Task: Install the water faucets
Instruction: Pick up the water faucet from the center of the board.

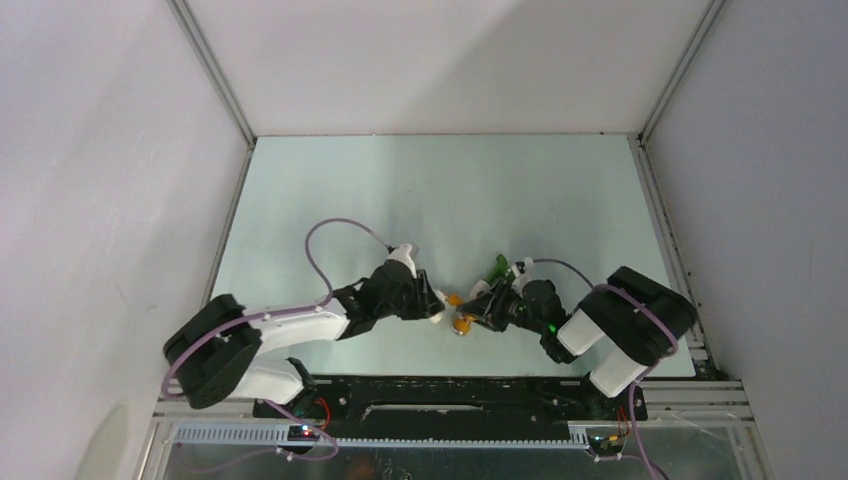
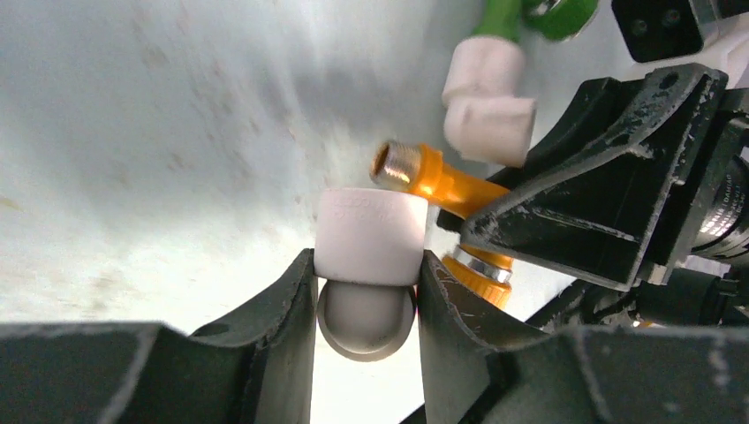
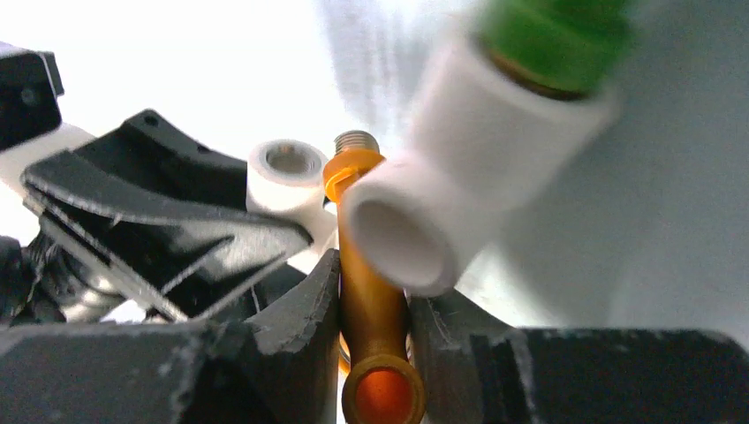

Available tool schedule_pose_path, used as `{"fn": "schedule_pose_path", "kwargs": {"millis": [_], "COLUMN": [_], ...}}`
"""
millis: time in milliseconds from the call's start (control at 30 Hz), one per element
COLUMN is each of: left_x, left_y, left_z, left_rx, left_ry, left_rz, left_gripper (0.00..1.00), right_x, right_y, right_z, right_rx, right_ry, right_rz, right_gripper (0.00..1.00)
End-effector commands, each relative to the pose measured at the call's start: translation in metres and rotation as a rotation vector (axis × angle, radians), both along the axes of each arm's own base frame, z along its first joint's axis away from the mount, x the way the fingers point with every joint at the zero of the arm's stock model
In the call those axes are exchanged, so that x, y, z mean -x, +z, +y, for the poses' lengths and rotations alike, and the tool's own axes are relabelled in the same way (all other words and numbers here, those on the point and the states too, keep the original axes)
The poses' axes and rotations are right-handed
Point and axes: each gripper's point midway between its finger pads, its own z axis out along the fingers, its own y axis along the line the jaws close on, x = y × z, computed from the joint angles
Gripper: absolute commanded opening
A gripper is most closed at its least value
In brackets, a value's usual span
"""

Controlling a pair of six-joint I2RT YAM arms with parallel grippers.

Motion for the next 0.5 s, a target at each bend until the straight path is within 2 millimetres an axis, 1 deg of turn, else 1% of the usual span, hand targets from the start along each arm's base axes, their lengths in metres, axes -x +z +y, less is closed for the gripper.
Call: {"fn": "schedule_pose_path", "kwargs": {"millis": [0,33,67,100,133,200,267,367,433,467], "left_x": [-0.025,-0.026,-0.028,-0.03,-0.031,-0.03,-0.023,-0.01,0.003,0.012], "left_y": [0.043,0.051,0.064,0.075,0.087,0.109,0.133,0.168,0.187,0.194], "left_z": [0.021,0.026,0.034,0.04,0.045,0.058,0.063,0.071,0.074,0.073], "left_rx": [0.006,0.002,-0.008,-0.021,-0.037,-0.082,-0.088,-0.09,-0.072,-0.054], "left_ry": [-0.057,-0.091,-0.102,-0.128,-0.162,-0.208,-0.281,-0.37,-0.429,-0.471], "left_rz": [-0.193,-0.228,-0.276,-0.334,-0.396,-0.517,-0.659,-0.865,-0.971,-1.015], "left_gripper": [0.0,0.0,0.0,0.0,0.0,0.0,0.0,0.0,0.0,0.0], "right_x": [-0.002,-0.004,-0.011,-0.015,-0.015,-0.022,-0.029,-0.036,-0.036,-0.032], "right_y": [0.044,0.05,0.063,0.069,0.073,0.097,0.12,0.141,0.154,0.163], "right_z": [0.019,0.021,0.023,0.02,0.015,0.008,-0.001,-0.016,-0.022,-0.023], "right_rx": [0.017,0.061,0.111,0.184,0.257,0.326,0.368,0.456,0.458,0.44], "right_ry": [0.242,0.29,0.323,0.355,0.393,0.445,0.482,0.528,0.554,0.576], "right_rz": [-0.222,-0.275,-0.332,-0.38,-0.403,-0.511,-0.602,-0.683,-0.697,-0.703], "right_gripper": [0.0,0.0,0.0,0.0,0.0,0.0,0.0,0.0,0.0,0.0]}}
